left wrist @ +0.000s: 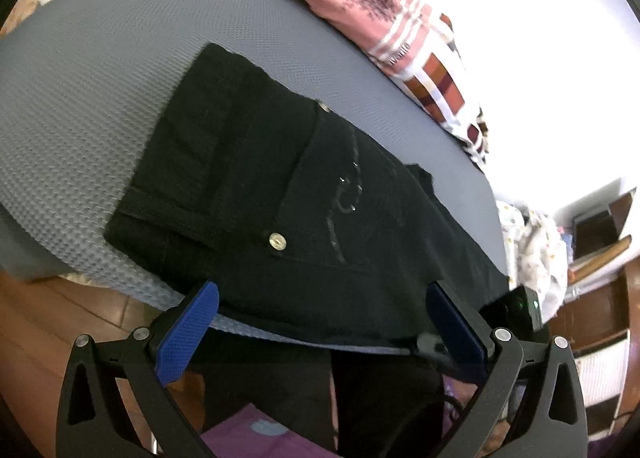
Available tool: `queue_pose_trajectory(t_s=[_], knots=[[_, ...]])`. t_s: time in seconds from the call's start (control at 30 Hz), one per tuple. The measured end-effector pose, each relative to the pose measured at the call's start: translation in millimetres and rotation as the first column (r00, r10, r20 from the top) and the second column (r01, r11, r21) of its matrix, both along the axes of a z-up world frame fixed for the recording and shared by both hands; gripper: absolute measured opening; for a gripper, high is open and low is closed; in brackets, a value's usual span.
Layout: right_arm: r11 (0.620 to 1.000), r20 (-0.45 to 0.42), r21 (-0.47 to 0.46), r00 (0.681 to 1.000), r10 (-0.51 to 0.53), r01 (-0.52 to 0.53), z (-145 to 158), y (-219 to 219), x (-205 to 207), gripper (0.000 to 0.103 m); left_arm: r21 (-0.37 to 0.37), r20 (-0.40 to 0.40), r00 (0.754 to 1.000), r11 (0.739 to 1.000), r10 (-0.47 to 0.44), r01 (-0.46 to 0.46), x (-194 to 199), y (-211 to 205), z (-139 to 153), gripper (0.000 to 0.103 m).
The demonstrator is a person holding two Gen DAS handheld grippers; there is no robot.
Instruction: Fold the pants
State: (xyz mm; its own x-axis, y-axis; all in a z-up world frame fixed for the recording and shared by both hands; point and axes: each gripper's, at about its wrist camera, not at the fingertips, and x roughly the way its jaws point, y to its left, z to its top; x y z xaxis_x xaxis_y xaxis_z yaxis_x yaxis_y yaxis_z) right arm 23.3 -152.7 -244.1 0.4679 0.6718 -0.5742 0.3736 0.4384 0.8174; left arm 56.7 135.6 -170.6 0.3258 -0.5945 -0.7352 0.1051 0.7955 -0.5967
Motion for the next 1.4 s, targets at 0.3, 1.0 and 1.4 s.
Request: queue_pose_trajectory(t_s=[0.3, 1.0, 1.4], knots=[[0.981, -0.092, 0.160, 0.988, 0.121, -0.105, -29, 13, 0, 0.006, 0.057, -0.002, 1.000, 0.998, 0.025, -0.025, 1, 3, -2, 0.103], [0.583, 0.115, -0.777, 0.856, 0.504, -0.239, 89, -77, 150, 0.051, 0.165, 0.135, 0.991, 0.986, -0.022, -0.001, 2, -12, 4, 0.103], [0.635, 0.109, -0.724, 0.864, 0.491, -0.270, 66, -70, 189, 0.006, 0.227, 0.133, 0.989, 0.973, -0.066, 0.035, -3, -17, -13, 0.103]])
